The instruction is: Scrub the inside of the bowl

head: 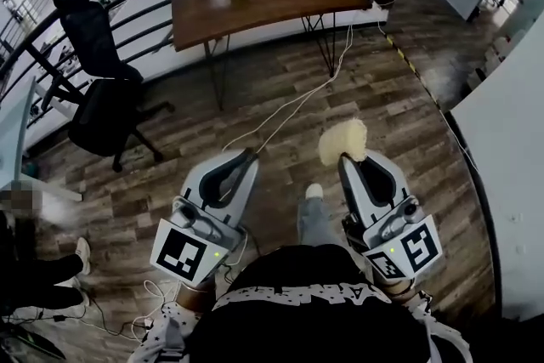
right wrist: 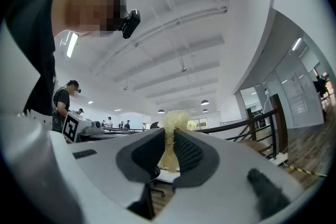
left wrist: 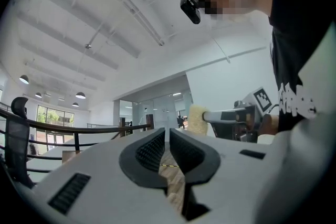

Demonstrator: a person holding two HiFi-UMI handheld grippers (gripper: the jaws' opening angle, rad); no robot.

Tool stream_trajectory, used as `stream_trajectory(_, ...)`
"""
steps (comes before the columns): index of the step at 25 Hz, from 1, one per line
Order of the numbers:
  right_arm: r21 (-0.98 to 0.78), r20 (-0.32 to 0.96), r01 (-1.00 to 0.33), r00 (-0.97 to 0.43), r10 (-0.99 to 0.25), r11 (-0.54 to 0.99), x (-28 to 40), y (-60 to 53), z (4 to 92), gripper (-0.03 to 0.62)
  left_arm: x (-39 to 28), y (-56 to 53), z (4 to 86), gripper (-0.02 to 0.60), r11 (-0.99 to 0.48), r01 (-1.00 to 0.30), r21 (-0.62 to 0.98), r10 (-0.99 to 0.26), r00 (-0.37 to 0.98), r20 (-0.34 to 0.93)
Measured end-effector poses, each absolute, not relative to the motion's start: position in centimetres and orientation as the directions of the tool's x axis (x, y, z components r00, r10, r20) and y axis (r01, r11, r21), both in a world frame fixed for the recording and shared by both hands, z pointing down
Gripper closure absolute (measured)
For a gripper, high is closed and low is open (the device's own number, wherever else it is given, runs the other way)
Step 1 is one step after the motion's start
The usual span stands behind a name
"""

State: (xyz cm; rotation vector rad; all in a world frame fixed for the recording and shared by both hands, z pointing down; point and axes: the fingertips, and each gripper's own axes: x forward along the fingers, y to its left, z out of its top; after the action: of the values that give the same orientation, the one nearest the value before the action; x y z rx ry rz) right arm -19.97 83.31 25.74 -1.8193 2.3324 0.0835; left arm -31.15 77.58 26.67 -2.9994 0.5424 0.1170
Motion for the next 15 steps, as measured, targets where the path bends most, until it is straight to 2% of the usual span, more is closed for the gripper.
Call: stream_trajectory(15,-0.089,-0.190,-0.932,-0.331,-0.924,0.352,-11.0,71.9,26.1,0.536,-25.1,67.6,27.5,0.565,-0.869,-0.486,-0.087,-0.485,0.874,-0.038)
